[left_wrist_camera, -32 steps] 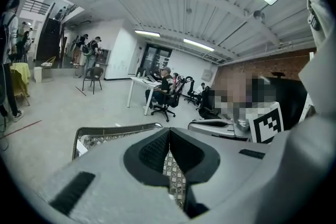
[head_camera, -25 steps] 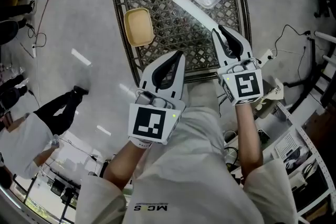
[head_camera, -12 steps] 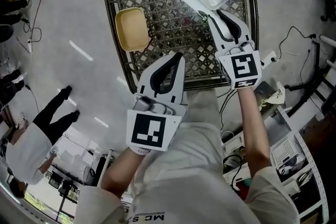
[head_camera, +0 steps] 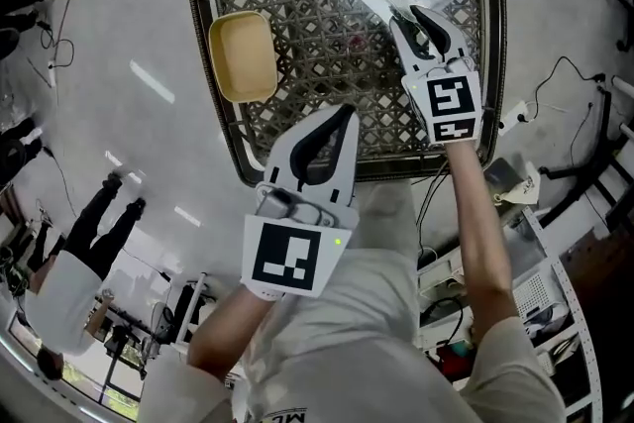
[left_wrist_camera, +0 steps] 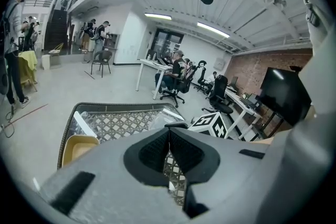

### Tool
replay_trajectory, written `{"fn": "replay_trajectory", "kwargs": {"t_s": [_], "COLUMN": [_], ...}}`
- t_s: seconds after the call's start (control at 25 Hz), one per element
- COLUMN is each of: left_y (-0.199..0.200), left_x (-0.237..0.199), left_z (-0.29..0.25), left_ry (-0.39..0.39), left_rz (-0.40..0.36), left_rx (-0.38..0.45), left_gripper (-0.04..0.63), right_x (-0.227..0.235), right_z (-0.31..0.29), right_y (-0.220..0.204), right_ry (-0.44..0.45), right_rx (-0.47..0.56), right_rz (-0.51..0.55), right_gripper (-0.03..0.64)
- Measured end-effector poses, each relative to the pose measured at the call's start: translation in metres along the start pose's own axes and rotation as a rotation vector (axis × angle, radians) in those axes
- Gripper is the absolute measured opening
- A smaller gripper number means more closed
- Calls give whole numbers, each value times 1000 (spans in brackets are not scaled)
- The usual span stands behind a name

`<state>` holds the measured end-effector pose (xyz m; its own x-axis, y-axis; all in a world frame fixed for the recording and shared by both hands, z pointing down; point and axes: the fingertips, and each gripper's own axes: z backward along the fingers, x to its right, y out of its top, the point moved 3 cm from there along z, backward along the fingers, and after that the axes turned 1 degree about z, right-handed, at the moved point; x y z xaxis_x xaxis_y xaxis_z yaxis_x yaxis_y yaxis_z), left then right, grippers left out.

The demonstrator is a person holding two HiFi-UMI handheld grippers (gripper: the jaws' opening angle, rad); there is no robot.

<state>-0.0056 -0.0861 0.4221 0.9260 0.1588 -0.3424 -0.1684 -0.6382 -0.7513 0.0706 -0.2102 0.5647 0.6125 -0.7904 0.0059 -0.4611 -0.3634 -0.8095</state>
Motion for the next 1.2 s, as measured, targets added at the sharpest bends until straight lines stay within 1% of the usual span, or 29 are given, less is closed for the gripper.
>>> {"fn": "replay_trajectory", "kwargs": {"t_s": [0.2, 0.36, 0.6, 0.68, 0.76, 1.0, 1.04, 1.08, 1.12, 1.2], "left_y": [-12, -18, -24, -25, -25, -25, -24, -23, -23, -22], "left_x": [-12, -23, -28, -28, -27, -25, -24, -24, -24, -25], "left_z": [-11, -15, -14, -13, -12, -9, -8, -8, -7, -6], "left_ry": [24, 46, 50, 50, 48, 45, 44, 44, 45, 48], "left_rz": [19, 36, 37, 37, 38, 36, 37, 38, 40, 41], "left_rx": [-20, -25, -27, -22, -23, -14, -14, -13, -10, -3], "left_gripper": [26, 26, 26, 26, 26, 26, 26, 26, 26, 26], "right_x": [4, 5, 9, 9, 9, 8, 8, 8, 7, 5], "right_z": [-23, -36, -50, -55, -58, -59, -59, -58, -59, -60], "right_y": [-19, -27, -36, -44, -46, -47, -47, -47, -46, -45], "right_ry": [6, 10, -2, 6, 16, 40, 40, 39, 37, 34], "right_rx": [-52, -82, -127, -164, -181, -211, -216, -224, -234, -249], "right_rz": [35, 36, 73, 102, 135, 103, 102, 107, 120, 147], "right_gripper": [140, 140, 143, 159, 156, 155, 152, 134, 95, 75]}}
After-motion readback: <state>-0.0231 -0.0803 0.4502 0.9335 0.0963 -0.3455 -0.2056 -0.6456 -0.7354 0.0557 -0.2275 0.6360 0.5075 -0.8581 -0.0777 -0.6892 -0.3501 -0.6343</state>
